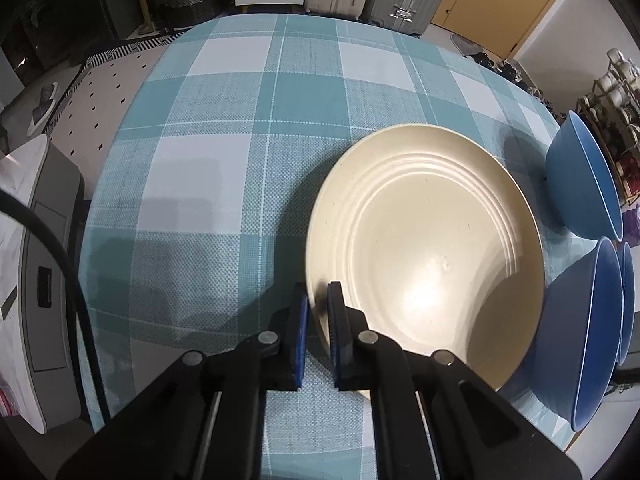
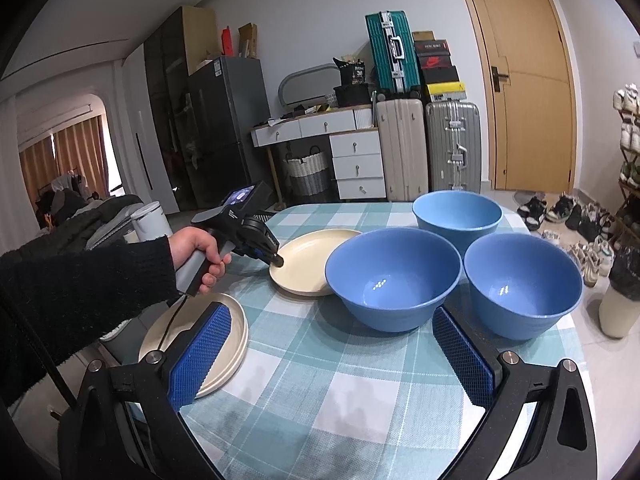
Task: Organize plates and bowls
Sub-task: 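Lift the cream plate with the left gripper toward the plate stack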
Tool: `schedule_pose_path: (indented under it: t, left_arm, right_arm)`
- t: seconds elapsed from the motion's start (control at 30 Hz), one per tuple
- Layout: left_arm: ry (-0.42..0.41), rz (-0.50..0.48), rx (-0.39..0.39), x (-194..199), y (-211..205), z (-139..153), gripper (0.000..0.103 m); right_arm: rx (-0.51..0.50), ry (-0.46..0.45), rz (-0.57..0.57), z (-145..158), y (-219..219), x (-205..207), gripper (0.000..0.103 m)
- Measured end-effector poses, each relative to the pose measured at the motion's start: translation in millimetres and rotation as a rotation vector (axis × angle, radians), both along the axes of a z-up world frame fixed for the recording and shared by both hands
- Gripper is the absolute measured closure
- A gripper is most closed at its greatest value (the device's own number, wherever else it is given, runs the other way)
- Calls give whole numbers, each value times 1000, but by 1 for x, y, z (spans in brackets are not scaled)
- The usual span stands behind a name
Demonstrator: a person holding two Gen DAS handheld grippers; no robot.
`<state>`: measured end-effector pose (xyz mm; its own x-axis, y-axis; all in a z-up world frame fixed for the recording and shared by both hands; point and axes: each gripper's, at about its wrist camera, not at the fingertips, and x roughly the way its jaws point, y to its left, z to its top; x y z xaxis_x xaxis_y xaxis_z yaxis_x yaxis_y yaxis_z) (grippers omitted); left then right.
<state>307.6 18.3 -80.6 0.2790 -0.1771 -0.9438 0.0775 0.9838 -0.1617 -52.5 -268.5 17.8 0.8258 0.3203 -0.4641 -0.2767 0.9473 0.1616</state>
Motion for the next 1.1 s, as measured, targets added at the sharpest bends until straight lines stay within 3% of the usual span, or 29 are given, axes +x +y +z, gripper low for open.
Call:
schedule_pose_path:
  t: [0.4,1.1]
  left_arm:
    - [-2,29,34,1,30,2,98]
    - [-14,159,3,-19,117,-1,97]
  right_arm:
    - [15,33,-13,-7,-3,11,0]
    - [-17,26,-5,-11,6,12,0]
